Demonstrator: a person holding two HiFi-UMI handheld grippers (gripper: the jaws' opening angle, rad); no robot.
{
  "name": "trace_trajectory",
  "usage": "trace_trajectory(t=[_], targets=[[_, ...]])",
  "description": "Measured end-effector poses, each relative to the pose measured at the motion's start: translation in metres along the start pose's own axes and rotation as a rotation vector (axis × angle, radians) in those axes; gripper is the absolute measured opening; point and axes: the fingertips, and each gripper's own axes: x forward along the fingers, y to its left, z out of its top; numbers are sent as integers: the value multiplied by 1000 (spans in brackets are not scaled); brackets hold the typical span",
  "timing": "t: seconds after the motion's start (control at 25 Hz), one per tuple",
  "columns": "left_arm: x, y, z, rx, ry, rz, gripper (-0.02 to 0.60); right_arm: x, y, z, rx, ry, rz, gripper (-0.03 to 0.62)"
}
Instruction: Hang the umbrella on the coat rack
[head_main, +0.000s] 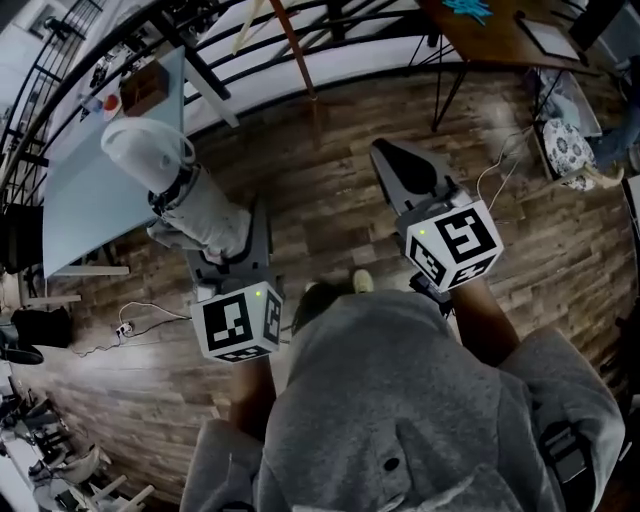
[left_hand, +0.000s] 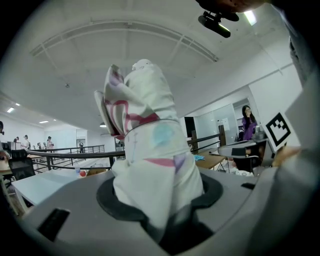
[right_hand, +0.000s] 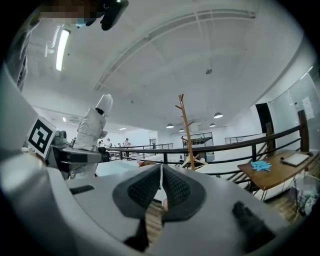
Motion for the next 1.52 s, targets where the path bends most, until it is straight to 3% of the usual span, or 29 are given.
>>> trace_trajectory(t=[0.36, 0.76, 1.16, 1.52], targets=[[-2, -3, -4, 13, 0, 19, 242, 1, 5, -5, 16, -25, 40, 32], [21, -8, -1, 24, -20, 0, 242, 25, 6, 1, -58, -17, 46, 32], [68, 18, -9, -7, -17, -9, 242, 71, -6, 0, -77, 10, 35, 32], [130, 51, -9, 11, -1, -18, 242, 140, -30, 3, -73, 34, 29, 32]])
